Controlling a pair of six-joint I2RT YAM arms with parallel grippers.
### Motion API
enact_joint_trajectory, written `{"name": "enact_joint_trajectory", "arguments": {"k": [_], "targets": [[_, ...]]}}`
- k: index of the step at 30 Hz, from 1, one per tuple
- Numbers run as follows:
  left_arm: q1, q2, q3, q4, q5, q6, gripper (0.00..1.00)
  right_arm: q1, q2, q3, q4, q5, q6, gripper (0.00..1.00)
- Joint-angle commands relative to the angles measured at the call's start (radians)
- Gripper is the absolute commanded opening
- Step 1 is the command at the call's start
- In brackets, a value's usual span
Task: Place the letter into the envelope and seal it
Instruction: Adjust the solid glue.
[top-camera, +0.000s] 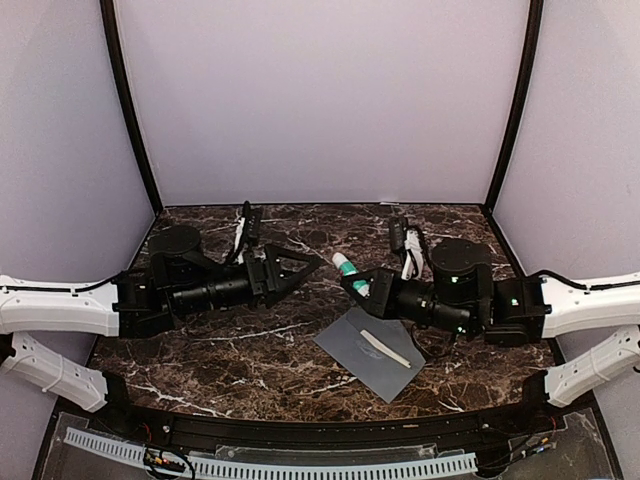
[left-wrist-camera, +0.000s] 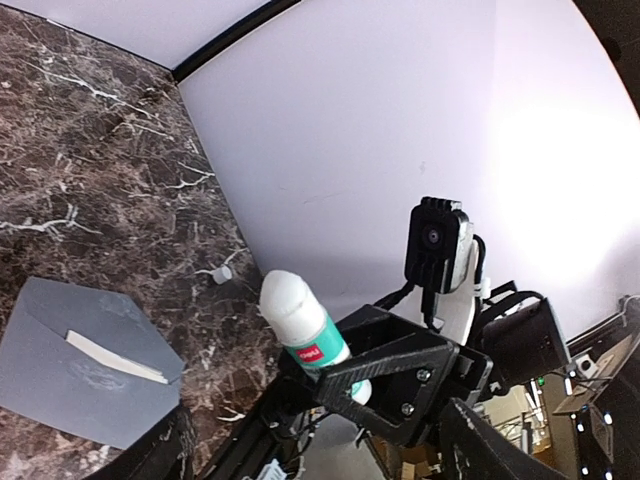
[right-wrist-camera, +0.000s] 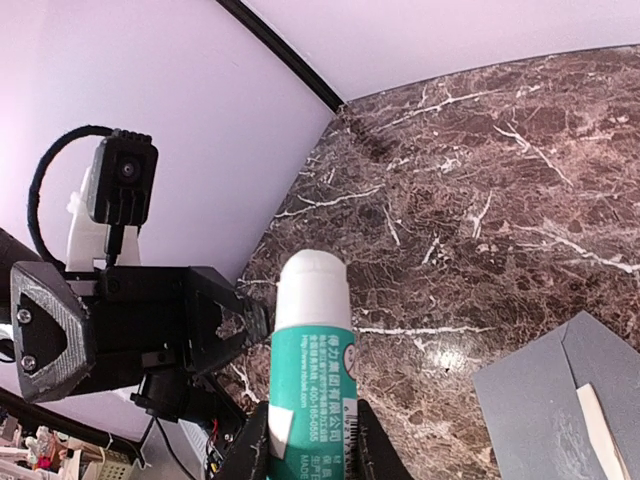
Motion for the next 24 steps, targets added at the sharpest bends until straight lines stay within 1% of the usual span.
{"name": "enact_joint_trajectory", "arguments": {"k": [1, 4, 8, 13, 20, 24], "targets": [[-0.048, -0.011, -0.009, 0.133, -0.055, -0.098, 0.83, 0.043, -0.003, 0.034, 0.130, 0.076, -0.064, 0.00], [-0.074, 0.018, 0.000, 0.185, -0.072, -0.110, 0.84, 0.060, 0.003, 0.034, 0.135, 0.077, -0.068, 0.00], [-0.106, 0.072, 0.033, 0.206, -0.094, -0.116, 0.84, 0.091, 0.010, 0.029, 0.162, 0.093, -0.073, 0.00], [-0.117, 0.133, 0.054, 0.250, -0.094, -0.137, 0.84, 0.119, 0.012, 0.045, 0.146, 0.110, -0.083, 0.00], [-0.128, 0.163, 0.070, 0.299, -0.099, -0.145, 0.83, 0.129, 0.005, 0.037, 0.128, 0.113, -0.074, 0.00], [-0.129, 0.175, 0.075, 0.316, -0.098, -0.149, 0.75, 0.135, 0.016, 0.044, 0.119, 0.116, -0.076, 0.00]]}}
